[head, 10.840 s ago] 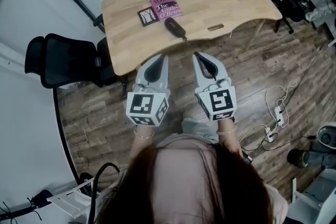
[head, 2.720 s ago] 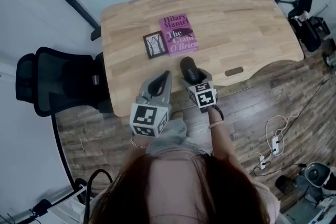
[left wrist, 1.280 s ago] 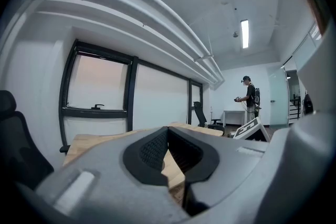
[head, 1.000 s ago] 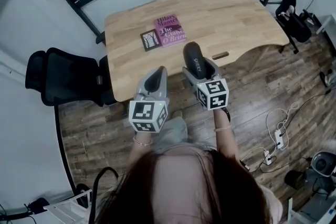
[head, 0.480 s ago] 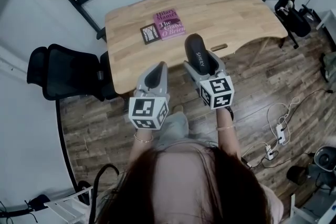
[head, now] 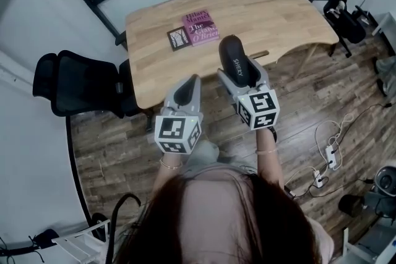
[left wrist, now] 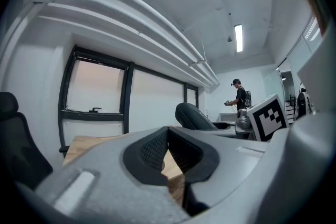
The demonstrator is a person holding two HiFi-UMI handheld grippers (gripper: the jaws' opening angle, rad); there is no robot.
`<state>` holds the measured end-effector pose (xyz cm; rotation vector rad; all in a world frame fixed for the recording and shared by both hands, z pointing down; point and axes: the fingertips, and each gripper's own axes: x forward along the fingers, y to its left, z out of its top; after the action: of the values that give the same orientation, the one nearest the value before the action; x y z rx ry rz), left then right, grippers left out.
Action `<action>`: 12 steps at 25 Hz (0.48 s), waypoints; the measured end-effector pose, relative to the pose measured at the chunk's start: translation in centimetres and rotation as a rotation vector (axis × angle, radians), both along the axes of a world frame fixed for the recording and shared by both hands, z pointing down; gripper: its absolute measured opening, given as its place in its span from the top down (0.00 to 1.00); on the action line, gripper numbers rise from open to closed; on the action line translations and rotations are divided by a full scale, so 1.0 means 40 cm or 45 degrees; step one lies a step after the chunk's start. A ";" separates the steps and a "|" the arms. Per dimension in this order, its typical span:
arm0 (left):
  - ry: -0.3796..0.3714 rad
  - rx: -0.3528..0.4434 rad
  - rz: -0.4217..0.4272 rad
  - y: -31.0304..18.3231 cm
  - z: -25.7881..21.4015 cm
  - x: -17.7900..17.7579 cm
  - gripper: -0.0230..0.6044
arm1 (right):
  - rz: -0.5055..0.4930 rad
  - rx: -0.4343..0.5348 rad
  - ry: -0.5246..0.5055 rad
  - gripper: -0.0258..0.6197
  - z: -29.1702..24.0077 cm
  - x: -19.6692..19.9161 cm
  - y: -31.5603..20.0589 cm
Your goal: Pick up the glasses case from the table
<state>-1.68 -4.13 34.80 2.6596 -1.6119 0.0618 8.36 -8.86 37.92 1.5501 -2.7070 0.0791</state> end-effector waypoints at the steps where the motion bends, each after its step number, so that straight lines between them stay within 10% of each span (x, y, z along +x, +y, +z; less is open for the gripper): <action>1: 0.001 0.002 0.003 -0.003 -0.002 -0.008 0.95 | 0.002 0.005 0.000 0.40 -0.005 -0.007 -0.001; 12: -0.012 0.014 0.091 -0.042 -0.018 -0.111 0.96 | 0.100 0.029 -0.010 0.40 -0.038 -0.101 -0.023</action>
<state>-6.11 -5.79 34.09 2.7286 -1.5241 0.0674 4.32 -9.79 36.42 1.6663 -2.6619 0.0559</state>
